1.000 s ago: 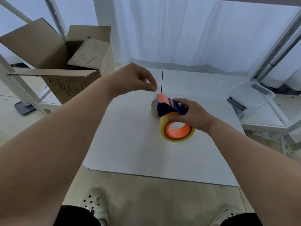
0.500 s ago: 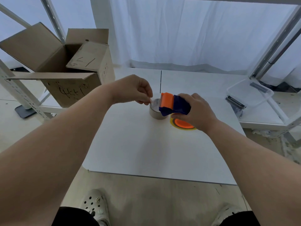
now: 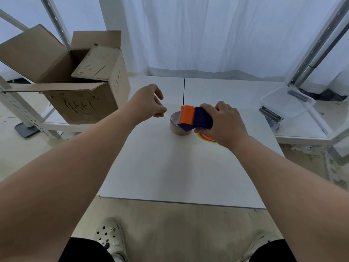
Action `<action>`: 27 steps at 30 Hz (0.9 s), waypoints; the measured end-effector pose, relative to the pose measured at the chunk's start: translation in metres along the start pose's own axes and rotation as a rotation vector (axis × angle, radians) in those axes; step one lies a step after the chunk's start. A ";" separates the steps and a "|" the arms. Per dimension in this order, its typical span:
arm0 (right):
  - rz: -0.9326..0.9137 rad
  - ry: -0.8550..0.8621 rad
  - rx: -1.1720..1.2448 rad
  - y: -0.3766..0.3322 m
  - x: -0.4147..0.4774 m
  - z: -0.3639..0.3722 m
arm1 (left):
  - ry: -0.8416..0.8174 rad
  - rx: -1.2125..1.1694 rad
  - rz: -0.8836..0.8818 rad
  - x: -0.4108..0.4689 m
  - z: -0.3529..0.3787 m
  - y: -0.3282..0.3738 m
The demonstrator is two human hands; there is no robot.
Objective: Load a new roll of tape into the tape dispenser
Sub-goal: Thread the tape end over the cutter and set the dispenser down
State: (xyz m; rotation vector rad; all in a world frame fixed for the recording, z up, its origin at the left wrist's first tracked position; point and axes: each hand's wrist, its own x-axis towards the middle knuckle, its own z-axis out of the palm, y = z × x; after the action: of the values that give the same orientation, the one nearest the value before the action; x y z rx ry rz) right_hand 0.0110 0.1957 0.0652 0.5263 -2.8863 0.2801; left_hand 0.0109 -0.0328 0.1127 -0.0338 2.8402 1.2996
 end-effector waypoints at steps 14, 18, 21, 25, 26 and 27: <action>0.011 0.022 -0.173 -0.022 0.012 0.003 | 0.122 0.316 0.266 -0.006 0.022 0.021; -0.004 0.048 -0.184 -0.027 0.013 0.001 | 0.088 0.337 0.284 -0.008 0.028 0.022; -0.013 0.052 -0.186 -0.029 0.014 0.001 | 0.040 0.367 0.288 -0.010 0.033 0.023; -0.043 0.023 -0.184 -0.028 0.014 -0.002 | 0.005 0.374 0.286 -0.012 0.036 0.021; -0.054 0.009 -0.174 -0.028 0.013 -0.003 | -0.004 0.372 0.285 -0.012 0.036 0.020; -0.069 -0.008 -0.161 -0.027 0.012 -0.004 | -0.017 0.363 0.282 -0.013 0.036 0.020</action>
State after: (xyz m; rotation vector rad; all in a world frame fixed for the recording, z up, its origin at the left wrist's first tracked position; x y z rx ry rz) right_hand 0.0103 0.1679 0.0760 0.5976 -2.8584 0.0354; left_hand 0.0238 0.0081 0.1043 0.3914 3.1002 0.7826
